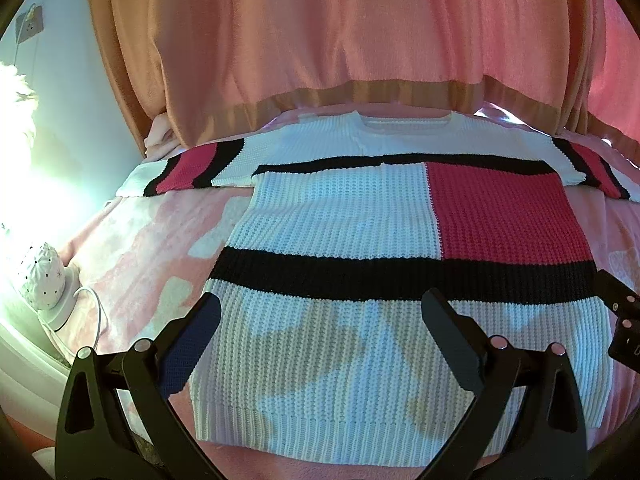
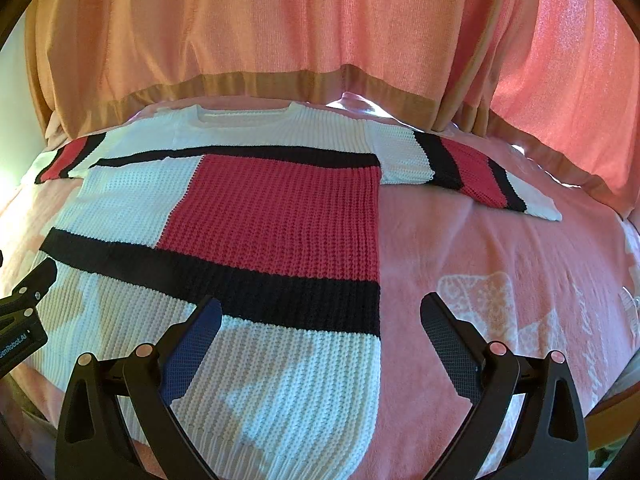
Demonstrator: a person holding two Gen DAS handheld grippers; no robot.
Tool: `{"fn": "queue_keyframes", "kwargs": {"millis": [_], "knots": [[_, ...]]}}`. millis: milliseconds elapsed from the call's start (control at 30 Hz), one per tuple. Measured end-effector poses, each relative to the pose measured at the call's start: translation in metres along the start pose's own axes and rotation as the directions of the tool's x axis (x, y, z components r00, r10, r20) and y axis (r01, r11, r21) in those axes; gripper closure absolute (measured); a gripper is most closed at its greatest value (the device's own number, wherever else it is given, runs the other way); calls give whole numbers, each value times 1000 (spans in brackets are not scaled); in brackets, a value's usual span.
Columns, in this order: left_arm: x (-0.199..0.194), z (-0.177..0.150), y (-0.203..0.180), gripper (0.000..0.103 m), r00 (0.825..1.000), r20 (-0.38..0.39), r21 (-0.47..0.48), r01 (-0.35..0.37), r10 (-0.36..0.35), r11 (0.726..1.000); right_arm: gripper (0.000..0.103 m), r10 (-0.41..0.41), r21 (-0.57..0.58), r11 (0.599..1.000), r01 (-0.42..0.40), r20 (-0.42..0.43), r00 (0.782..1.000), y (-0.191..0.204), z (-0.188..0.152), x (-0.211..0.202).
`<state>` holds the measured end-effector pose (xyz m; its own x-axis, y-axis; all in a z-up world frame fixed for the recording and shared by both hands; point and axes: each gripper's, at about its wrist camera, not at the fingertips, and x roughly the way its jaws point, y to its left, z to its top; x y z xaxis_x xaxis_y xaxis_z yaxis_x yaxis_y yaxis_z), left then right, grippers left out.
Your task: Fold small clothes
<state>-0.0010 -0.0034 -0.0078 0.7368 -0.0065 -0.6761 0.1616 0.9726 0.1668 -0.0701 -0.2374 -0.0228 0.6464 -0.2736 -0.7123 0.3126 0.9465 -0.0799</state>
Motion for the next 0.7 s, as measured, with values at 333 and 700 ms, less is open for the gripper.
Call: {"fn": "queue_keyframes", "kwargs": {"millis": [333, 700], "knots": [[0, 0, 0, 5, 1000, -1, 1, -1, 1, 1000, 5, 2, 1, 1000, -2, -2, 1000, -1, 1, 0], [1, 0, -1, 5, 1000, -3, 4, -2, 2, 1000, 5, 1, 2, 1000, -1, -3, 1000, -1, 1, 0]]}}
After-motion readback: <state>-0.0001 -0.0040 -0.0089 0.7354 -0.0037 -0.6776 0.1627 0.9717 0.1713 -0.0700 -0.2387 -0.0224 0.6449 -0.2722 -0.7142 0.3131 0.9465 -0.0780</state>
